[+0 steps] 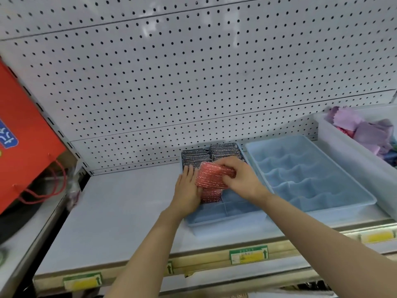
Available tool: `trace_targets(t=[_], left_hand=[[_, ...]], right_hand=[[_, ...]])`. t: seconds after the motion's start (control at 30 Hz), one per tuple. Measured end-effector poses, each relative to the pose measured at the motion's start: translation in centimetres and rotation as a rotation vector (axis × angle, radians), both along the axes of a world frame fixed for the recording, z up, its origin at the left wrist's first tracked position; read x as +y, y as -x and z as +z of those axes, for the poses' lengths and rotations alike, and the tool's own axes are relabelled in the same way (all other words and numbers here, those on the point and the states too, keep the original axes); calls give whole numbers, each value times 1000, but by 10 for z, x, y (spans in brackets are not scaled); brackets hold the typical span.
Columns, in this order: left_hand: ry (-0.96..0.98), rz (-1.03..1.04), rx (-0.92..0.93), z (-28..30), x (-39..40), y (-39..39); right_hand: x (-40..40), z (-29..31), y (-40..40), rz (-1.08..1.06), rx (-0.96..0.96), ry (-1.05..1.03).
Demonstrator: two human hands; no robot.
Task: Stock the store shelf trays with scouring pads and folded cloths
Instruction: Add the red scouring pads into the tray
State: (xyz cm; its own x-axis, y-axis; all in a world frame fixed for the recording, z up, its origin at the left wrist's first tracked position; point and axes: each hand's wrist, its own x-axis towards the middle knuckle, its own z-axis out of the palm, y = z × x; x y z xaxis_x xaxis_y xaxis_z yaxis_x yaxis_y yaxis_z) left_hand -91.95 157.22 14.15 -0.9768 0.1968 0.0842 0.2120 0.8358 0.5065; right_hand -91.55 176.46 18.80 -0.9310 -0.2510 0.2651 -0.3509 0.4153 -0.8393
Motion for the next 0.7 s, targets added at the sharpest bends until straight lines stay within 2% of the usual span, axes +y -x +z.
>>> trace_targets(t=[0.07, 0.1, 0.13, 0.2, 0.27, 0.3, 0.37, 0.43, 0.53, 0.7], left_hand=[[-598, 92, -217, 20, -10, -11], [-830, 156, -226, 25, -19, -16], [-956, 192, -171, 29, -27, -21], [-962, 154, -95, 34, -33, -28], [-746, 49, -81, 37, -24, -32], [-551, -9, -62, 35, -18, -32], [-26, -85, 24, 23, -7, -28], [299, -42, 49, 9, -1, -27], [473, 66, -10, -3, 8, -31], [629, 87, -32, -1, 19, -31]], right_hand=[[-2, -4, 0, 3, -3, -55], [-3, -6, -1, 10, 3, -98], [-4, -9, -3, 28, 25, -150], [-13, -18, -5, 78, 88, -267], [-27, -27, -5, 122, 195, -390], [-33, -33, -4, 113, 263, -471], [-38, -43, 1, 25, 376, -691], [-35, -51, 3, 15, 404, -865], [-28, -64, 7, 135, 403, -927], [-29, -68, 8, 156, 318, -955]])
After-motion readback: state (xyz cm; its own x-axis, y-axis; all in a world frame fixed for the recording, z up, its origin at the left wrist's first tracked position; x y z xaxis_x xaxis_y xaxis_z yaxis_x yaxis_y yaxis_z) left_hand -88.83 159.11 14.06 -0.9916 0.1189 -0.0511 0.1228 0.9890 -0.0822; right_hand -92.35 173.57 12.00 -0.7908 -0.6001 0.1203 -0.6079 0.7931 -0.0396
